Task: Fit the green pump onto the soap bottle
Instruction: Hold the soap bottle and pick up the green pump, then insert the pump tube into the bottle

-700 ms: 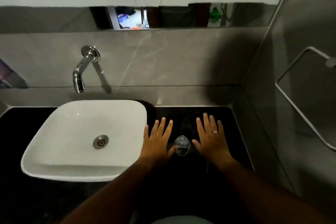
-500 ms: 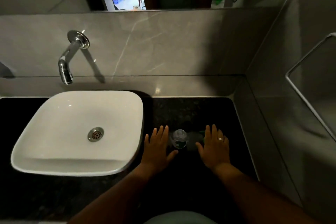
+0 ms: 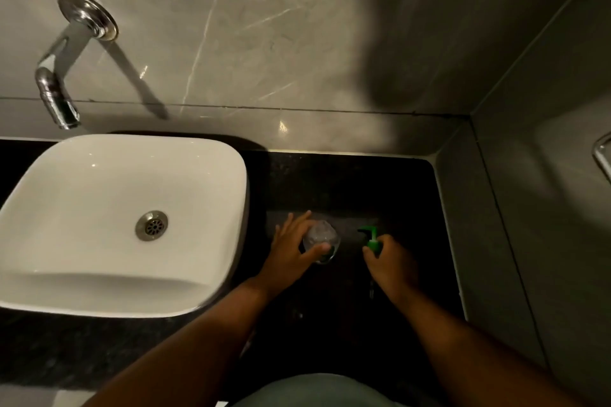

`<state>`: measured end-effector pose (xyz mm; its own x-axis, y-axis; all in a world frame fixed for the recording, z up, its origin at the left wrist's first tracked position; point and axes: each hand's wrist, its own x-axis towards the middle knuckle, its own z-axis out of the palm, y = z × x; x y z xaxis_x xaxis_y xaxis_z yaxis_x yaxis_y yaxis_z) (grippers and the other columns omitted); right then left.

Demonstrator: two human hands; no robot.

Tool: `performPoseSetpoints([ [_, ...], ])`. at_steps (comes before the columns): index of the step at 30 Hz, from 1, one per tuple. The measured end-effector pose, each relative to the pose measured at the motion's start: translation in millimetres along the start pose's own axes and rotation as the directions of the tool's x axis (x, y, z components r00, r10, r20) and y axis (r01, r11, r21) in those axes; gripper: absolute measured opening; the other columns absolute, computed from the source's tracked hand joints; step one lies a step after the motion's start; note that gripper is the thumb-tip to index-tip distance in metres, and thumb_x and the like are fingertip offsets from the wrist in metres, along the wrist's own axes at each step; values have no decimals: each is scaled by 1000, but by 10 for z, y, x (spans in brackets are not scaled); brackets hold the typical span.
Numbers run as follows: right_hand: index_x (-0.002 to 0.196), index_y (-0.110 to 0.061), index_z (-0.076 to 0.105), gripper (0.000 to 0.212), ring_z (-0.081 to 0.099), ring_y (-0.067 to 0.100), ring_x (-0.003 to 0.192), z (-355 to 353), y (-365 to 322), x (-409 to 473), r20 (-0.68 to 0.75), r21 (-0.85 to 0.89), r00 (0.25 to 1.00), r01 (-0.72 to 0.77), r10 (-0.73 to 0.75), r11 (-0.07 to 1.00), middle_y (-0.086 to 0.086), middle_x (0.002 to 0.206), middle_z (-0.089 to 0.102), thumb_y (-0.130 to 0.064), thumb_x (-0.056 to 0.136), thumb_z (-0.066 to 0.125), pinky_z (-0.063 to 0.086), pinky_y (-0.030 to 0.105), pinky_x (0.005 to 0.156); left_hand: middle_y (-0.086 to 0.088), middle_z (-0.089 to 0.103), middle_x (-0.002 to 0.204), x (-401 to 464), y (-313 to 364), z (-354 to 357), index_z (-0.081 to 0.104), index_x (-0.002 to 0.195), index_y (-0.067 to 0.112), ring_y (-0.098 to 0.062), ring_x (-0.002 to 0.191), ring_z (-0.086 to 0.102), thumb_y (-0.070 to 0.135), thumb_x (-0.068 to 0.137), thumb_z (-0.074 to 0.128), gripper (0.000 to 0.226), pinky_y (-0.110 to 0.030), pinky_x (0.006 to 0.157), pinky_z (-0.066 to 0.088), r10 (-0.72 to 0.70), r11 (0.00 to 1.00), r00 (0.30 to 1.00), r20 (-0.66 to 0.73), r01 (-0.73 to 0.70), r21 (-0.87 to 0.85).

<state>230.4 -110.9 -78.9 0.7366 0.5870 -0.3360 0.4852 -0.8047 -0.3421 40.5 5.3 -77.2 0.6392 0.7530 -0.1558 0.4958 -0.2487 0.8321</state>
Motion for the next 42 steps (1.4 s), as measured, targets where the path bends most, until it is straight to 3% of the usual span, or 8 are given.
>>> performPoseSetpoints([
  [4, 102, -14, 63, 24, 66, 29, 86, -145, -169, 153, 42, 429, 999, 4, -24, 903, 8, 92, 68, -30, 84, 69, 50, 30, 68, 29, 19, 146, 83, -60, -58, 53, 101, 57, -1, 140, -6, 83, 70, 53, 41, -41, 110, -18, 8, 995, 1000, 10, -9, 96],
  [10, 99, -17, 67, 15, 61, -2, 66, -766, -828, 341, -192, 772, 971, 240, -145, 589, -3, 81, 68, -21, 85, 70, 45, 6, 54, 22, 17, 155, 49, -68, -58, 61, 94, 55, 2, 139, -15, 88, 64, 53, 45, -45, 107, -27, -52, 992, 998, 46, 46, 120],
  [13, 88, -22, 65, 4, 58, -10, 61, -1026, -1091, 322, -323, 764, 915, 402, -240, 505, -13, 73, 63, -21, 85, 67, 44, 5, 56, 19, 16, 157, 32, -27, -54, 66, 100, 46, 3, 138, -14, 86, 65, 54, 55, -44, 104, -29, -44, 990, 998, 33, 40, 132],
  [16, 93, -21, 64, 6, 59, -6, 65, -1087, -1215, 295, -373, 728, 870, 490, -323, 479, -11, 75, 63, -23, 87, 65, 45, 6, 59, 19, 16, 157, 8, 13, -56, 63, 95, 49, 1, 140, -12, 80, 67, 59, 41, -43, 103, -31, -43, 991, 998, 46, 36, 129],
  [20, 110, -14, 65, 27, 63, -4, 73, -956, -1224, 254, -351, 709, 876, 479, -329, 518, -12, 83, 66, -27, 86, 65, 49, 9, 64, 20, 16, 157, -19, 31, -37, 63, 93, 49, 4, 139, -12, 79, 67, 61, 40, -40, 101, -32, -57, 993, 997, 46, 51, 106],
  [32, 112, -17, 64, 30, 62, 0, 71, -687, -1117, 165, -327, 648, 878, 478, -351, 593, -9, 80, 64, -30, 86, 65, 50, 12, 61, 22, 12, 158, 2, -25, 14, 51, 92, 70, 9, 136, -17, 89, 62, 54, 36, -32, 93, -41, -17, 984, 998, 54, 7, 178],
  [37, 109, -14, 65, 27, 57, -3, 63, -778, -1174, 218, -377, 645, 855, 518, -355, 562, -11, 73, 60, -26, 85, 66, 47, 10, 57, 23, 13, 158, -4, -25, 14, 57, 100, 57, 9, 137, -16, 88, 62, 55, 50, -34, 95, -39, -4, 986, 999, 38, -3, 166],
  [42, 109, -16, 64, 26, 61, -1, 73, -689, -1091, 169, -326, 585, 845, 533, -425, 612, -11, 81, 63, -28, 86, 65, 48, 11, 63, 21, 14, 158, -9, -20, -5, 57, 100, 52, 8, 137, -13, 86, 63, 56, 50, -32, 94, -39, -4, 985, 1000, 14, 1, 173],
])
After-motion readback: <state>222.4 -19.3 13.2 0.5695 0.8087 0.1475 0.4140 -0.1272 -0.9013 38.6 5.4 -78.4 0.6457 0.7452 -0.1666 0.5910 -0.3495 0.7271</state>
